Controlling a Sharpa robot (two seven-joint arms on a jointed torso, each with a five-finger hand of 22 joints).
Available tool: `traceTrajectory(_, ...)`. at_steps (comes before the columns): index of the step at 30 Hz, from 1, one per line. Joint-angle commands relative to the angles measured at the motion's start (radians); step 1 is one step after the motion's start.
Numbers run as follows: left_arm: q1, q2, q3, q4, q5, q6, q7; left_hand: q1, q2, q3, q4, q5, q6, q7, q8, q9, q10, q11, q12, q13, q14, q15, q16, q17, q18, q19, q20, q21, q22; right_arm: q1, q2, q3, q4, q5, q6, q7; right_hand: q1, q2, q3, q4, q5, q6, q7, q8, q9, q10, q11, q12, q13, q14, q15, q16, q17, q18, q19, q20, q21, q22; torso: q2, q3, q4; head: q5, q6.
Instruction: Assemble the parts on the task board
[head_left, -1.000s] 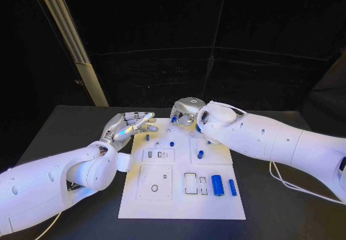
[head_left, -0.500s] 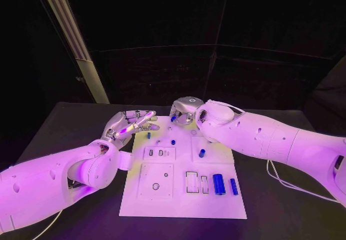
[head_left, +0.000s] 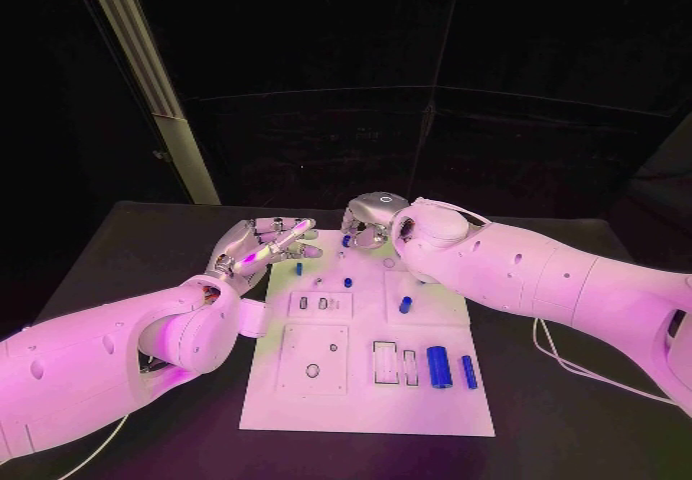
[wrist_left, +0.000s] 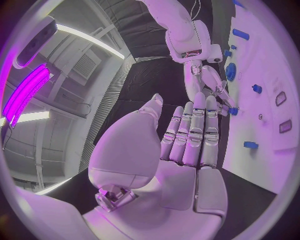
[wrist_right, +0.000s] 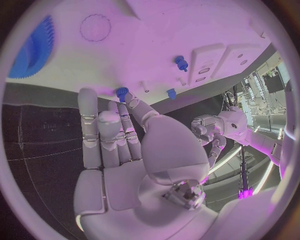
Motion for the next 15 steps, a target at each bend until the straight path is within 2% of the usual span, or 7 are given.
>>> traceTrajectory(1,0.002,0.001,0.000,0.001,-0.009,0.021,0.000,-0.001,0.010,0.001,-0.004,-0.002,-0.005,0.004,-0.004,-0.001,-0.006,0.003,-0.004,-0.001,0.002,0.002,0.000,0.001,0.006,0.005,-0.001,0.001,-0.002,0.003,0.003,0.001,-0.003,0.001,0.002,0.008,0.002,-0.023,0.001,0.003,-0.007,-0.035,0.006,-0.003,-0.001,-0.038,0.008,0.000,-0.001,-0.010,0.008,-0.023,-0.035,0.008,-0.021,0.004,-0.019,-0.029,0.001,-0.0002,-0.0011,0.001,0.000)
traceTrajectory(6,0.002,0.002,0.000,0.000,-0.009,0.019,-0.003,-0.001,0.010,0.001,-0.004,-0.002,-0.005,0.004,-0.004,-0.001,-0.006,0.003,-0.004,-0.001,0.002,0.002,0.000,0.001,0.006,0.005,-0.001,0.001,-0.002,0.003,0.002,0.001,-0.001,0.009,-0.006,0.017,0.003,-0.033,-0.004,0.006,-0.007,-0.051,0.008,-0.003,0.000,-0.061,0.011,0.002,0.000,-0.017,0.011,-0.040,-0.061,0.012,-0.033,0.008,-0.030,-0.049,0.001,0.0003,-0.0003,0.006,-0.002)
traceTrajectory(10,0.003,0.000,0.000,-0.001,-0.009,0.018,-0.004,-0.002,0.011,0.001,-0.005,-0.002,-0.005,0.004,-0.005,-0.001,-0.007,0.003,-0.004,-0.001,0.002,0.002,0.000,0.001,0.006,0.005,-0.001,0.000,-0.002,0.003,-0.006,0.001,0.009,0.013,-0.020,0.020,0.004,-0.035,-0.005,0.007,-0.007,-0.053,0.008,-0.003,0.000,-0.062,0.010,0.003,0.000,-0.017,0.011,-0.041,-0.062,0.012,-0.034,0.009,-0.031,-0.050,0.001,0.0007,-0.0020,0.004,-0.001)
traceTrajectory(12,0.003,-0.001,0.000,-0.002,-0.009,0.018,-0.004,-0.002,0.011,0.001,-0.005,-0.002,-0.005,0.004,-0.005,-0.001,-0.007,0.003,-0.004,-0.001,0.002,0.002,0.000,0.001,0.006,0.005,-0.001,0.000,-0.002,0.003,-0.018,0.001,0.021,0.015,-0.036,0.020,0.004,-0.035,-0.005,0.007,-0.007,-0.053,0.008,-0.002,0.000,-0.062,0.010,0.003,0.000,-0.017,0.011,-0.040,-0.061,0.012,-0.033,0.009,-0.030,-0.048,0.001,-0.0006,-0.0022,0.005,0.000)
traceTrajectory(15,0.003,-0.002,0.000,-0.002,-0.009,0.019,-0.003,-0.002,0.011,0.001,-0.005,-0.002,-0.005,0.004,-0.005,-0.001,-0.007,0.003,-0.004,-0.001,0.002,0.002,0.000,0.001,0.006,0.005,-0.001,0.000,-0.002,0.003,-0.047,0.001,0.051,0.028,-0.067,0.016,-0.001,-0.035,-0.009,0.015,-0.006,-0.047,0.008,0.002,0.002,-0.046,0.008,0.013,0.003,-0.014,0.010,-0.035,-0.054,0.011,-0.030,0.009,-0.026,-0.042,0.000,0.0001,-0.0031,0.004,0.002)
